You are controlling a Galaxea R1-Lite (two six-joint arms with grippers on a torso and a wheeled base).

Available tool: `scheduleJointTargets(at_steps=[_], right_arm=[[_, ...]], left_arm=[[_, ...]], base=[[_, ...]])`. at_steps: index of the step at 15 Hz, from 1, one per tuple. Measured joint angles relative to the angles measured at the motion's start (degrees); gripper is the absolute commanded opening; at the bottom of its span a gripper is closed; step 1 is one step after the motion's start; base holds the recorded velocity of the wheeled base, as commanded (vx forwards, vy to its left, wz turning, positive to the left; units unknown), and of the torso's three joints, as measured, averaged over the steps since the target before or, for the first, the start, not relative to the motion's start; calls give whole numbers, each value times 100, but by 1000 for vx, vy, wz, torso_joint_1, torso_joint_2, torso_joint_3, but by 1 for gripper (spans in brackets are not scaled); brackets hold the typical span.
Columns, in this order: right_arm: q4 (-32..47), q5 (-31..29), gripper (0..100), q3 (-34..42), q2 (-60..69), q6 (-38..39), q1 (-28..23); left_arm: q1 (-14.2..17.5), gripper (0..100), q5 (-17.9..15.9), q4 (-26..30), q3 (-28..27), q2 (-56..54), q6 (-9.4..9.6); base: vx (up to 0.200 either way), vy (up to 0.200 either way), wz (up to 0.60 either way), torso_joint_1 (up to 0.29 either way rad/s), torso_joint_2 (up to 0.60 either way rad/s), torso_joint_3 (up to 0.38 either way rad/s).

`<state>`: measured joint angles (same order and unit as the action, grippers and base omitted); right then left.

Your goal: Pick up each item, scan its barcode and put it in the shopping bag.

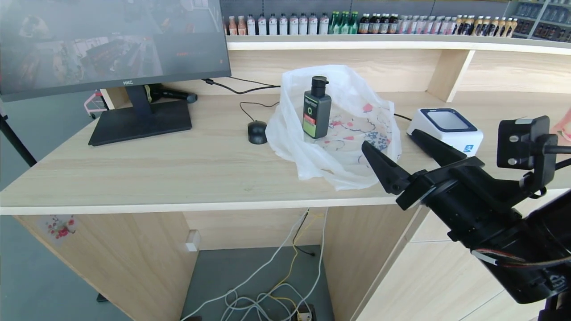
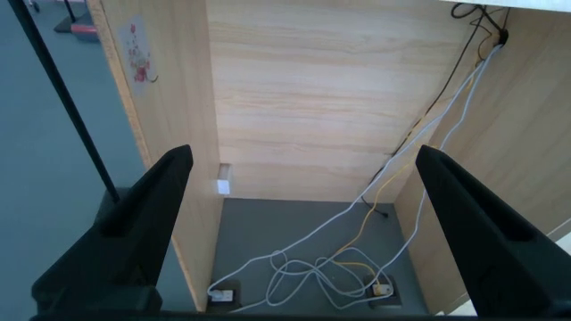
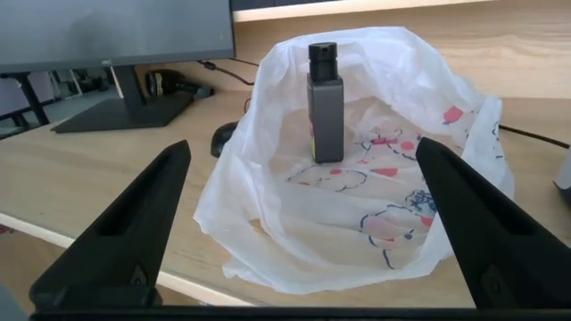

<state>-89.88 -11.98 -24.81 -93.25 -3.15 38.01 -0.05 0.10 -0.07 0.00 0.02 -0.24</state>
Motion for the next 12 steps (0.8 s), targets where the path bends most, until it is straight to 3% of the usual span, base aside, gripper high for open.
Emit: scheduleJointTargets(at_steps=[12], right_arm=[[-4,-39,100,-18,89,-99,40]], left_arm=[[5,100,-5,-11,0,0,4]], base=[[0,-200,0,4,4,2]])
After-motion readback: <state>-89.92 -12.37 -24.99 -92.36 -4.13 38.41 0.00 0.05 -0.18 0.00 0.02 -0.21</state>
